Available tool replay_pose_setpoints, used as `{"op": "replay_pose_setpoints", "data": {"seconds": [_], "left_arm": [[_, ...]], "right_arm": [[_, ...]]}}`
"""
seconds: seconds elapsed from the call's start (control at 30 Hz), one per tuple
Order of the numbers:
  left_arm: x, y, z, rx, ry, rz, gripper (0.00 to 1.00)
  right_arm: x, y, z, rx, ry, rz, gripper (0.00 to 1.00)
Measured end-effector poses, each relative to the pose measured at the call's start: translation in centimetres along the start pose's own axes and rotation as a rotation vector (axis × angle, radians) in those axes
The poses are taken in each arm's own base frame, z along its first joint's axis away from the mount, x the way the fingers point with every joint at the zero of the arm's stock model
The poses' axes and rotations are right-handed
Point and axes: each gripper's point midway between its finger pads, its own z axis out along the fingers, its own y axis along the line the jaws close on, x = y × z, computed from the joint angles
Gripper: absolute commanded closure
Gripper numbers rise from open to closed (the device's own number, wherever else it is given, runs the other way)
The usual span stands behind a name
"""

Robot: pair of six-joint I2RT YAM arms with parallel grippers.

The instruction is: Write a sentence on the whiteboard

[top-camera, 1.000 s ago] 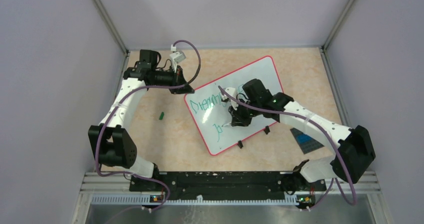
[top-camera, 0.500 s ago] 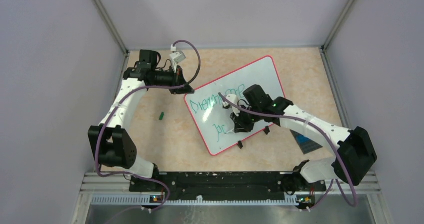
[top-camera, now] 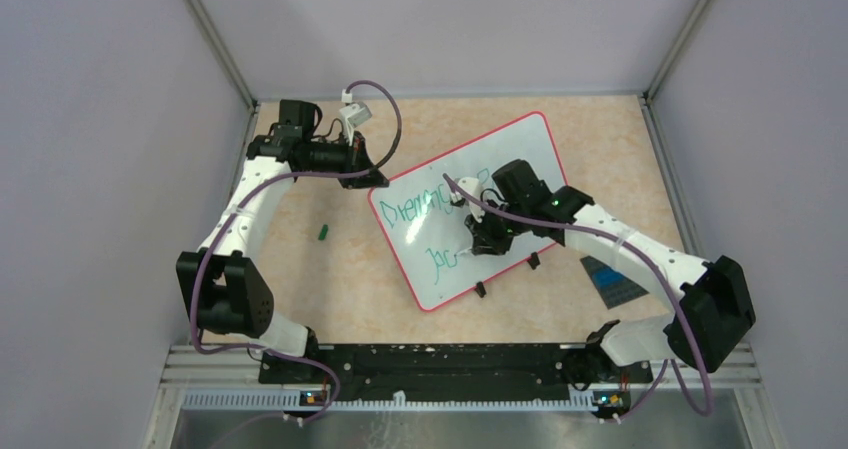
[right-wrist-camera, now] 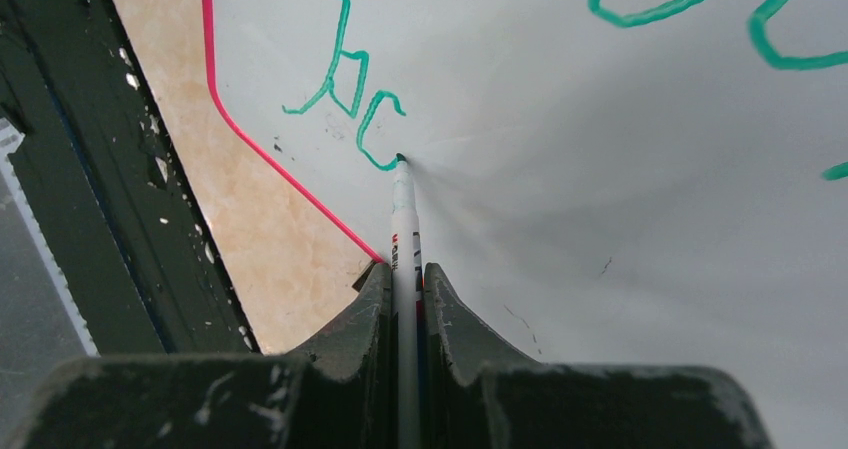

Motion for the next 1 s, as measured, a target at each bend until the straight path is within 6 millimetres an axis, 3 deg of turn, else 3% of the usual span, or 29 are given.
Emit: {"op": "replay_pose_setpoints", "data": {"seconds": [0.4,1.0], "left_arm": [[0.0,0.0,0.0,-0.003,0.001,0.001,1.00],[0.0,0.0,0.0,-0.007,0.001,0.004,1.00]], "right_arm": [[-1.5,-0.5,-0.2,0.012,-0.031,-0.012,1.00],[-1.8,1.5,0.3,-0.088,-0.042,-0.013,1.00]]}}
